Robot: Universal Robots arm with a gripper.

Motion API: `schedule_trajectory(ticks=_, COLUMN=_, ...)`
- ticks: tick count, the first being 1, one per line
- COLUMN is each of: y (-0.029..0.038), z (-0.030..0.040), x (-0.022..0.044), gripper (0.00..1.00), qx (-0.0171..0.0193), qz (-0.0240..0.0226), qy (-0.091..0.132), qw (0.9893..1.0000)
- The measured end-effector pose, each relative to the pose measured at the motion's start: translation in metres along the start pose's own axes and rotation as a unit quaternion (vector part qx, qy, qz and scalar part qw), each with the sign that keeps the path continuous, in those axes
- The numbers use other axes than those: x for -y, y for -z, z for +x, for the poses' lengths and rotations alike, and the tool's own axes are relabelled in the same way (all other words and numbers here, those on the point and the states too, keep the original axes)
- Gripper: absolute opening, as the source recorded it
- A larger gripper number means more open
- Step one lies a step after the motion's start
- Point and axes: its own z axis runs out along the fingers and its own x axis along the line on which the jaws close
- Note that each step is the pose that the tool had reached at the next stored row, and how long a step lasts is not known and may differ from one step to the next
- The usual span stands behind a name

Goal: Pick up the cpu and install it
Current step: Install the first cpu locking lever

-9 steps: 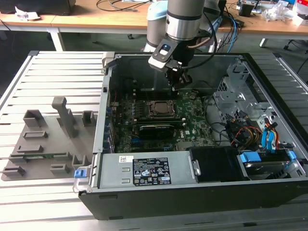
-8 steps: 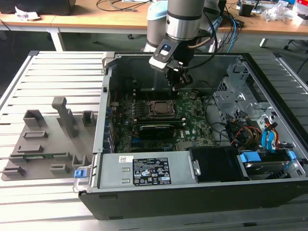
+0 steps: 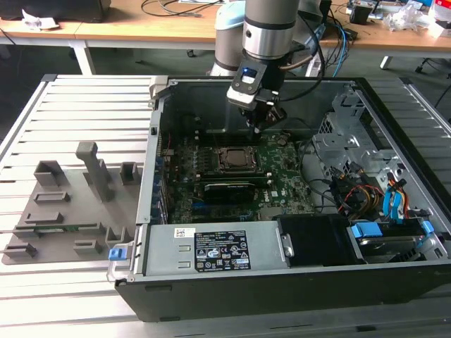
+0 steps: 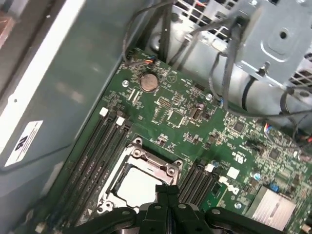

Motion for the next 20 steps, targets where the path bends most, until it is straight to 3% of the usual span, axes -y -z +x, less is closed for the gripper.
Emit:
schedule_trajectory(ticks=4, y=0.0, z=0.0, x=0.0, gripper=0.11, qx=0.0006, qz=-0.0026, qy=0.04, qw=0.9992)
schedule_trajectory(ticks=6, y=0.0, z=0.0, x=0.0, gripper=0.11, qx=0.0011, qz=-0.0048, qy=0.074, qw=0.9972)
schedule_trajectory(ticks=7, y=0.0, z=0.0, x=0.0, gripper=0.11, qx=0.0014, qz=-0.0059, qy=0.091, qw=0.9958)
schedule_trajectory(ticks=9, y=0.0, z=0.0, x=0.0, gripper=0.11, qx=0.002, qz=-0.0087, qy=0.134, qw=0.9909)
schedule_trajectory(ticks=10, y=0.0, z=0.0, x=-0.0001, gripper=0.11, qx=0.0022, qz=-0.0094, qy=0.145, qw=0.9893)
schedule_trajectory(ticks=12, y=0.0, z=0.0, x=0.0, gripper=0.11, qx=0.0023, qz=-0.0101, qy=0.157, qw=0.9875)
schedule_trajectory(ticks=13, y=0.0, z=0.0, x=0.0, gripper=0.11, qx=0.0025, qz=-0.0108, qy=0.167, qw=0.9859)
schedule_trajectory(ticks=14, y=0.0, z=0.0, x=0.0, gripper=0.11, qx=0.0031, qz=-0.0129, qy=0.201, qw=0.9795)
schedule_trajectory(ticks=15, y=0.0, z=0.0, x=0.0, gripper=0.11, qx=0.0035, qz=-0.0143, qy=0.224, qw=0.9744)
schedule_trajectory(ticks=16, y=0.0, z=0.0, x=0.0, gripper=0.11, qx=0.0037, qz=-0.015, qy=0.234, qw=0.9722)
schedule_trajectory(ticks=17, y=0.0, z=0.0, x=0.0, gripper=0.11, qx=0.0038, qz=-0.0153, qy=0.24, qw=0.9707)
schedule_trajectory(ticks=18, y=0.0, z=0.0, x=-0.0001, gripper=0.11, qx=0.004, qz=-0.016, qy=0.251, qw=0.968)
schedule_trajectory(ticks=19, y=0.0, z=0.0, x=0.0, gripper=0.11, qx=0.0043, qz=-0.0171, qy=0.268, qw=0.9633)
schedule_trajectory(ticks=20, y=0.0, z=0.0, x=-0.0001, gripper=0.11, qx=0.0046, qz=-0.0184, qy=0.289, qw=0.9572)
